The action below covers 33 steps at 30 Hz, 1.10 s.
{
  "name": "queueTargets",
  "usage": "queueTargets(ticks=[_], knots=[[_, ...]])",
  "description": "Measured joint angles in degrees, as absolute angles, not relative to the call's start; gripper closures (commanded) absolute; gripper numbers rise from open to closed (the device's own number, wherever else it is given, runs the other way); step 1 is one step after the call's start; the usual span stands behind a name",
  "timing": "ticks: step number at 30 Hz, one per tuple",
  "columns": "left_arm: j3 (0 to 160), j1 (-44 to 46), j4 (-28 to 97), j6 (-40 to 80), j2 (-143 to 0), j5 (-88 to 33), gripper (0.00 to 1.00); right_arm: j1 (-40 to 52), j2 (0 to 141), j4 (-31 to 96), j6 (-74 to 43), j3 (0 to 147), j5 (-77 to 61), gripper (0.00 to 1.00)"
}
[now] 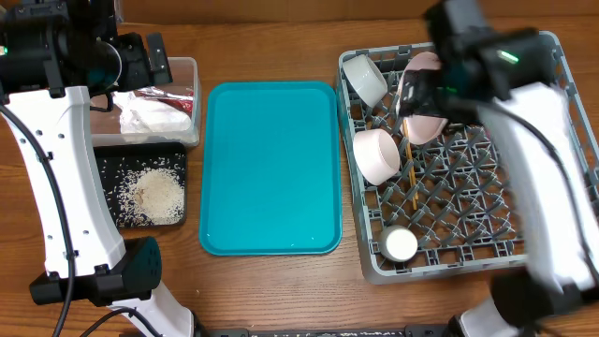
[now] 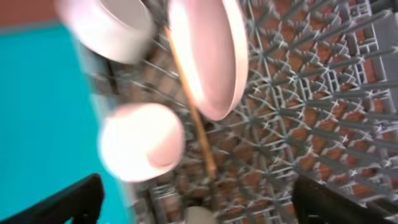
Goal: Sort waste into correct bins and load items into the dishwasher
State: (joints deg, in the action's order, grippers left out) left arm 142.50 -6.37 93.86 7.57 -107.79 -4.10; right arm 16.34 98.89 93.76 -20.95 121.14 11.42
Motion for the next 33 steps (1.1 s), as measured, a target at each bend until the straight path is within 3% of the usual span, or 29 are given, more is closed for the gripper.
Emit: queueTargets(ticks=[8,17,21,26,33], knots=[[142.5,-6.4,93.9,7.6,-107.8,-4.1,0.00,16.3,82.4,97.0,-22.2,123.5,2.3,0.00],[142.5,-6.4,93.9,7.6,-107.8,-4.1,0.00,16.0,78.3,96.5,-17.6,123.3,5.0,0.00],[142.5,-6.4,93.9,7.6,-107.8,-4.1,0.00,12.7,74.2,89.5,-14.3,119.7,4.8,0.00],[142.5,-6.4,93.9,7.6,-107.8,-4.1,0.00,6.5,65.1,72.6,-7.7,104.6,0.5,0.00],[142.5,-6.4,93.9,7.6,-107.8,-4.1,0.00,0.5,46.2,47.4,-2.8,68.9,-6.7,0.00]])
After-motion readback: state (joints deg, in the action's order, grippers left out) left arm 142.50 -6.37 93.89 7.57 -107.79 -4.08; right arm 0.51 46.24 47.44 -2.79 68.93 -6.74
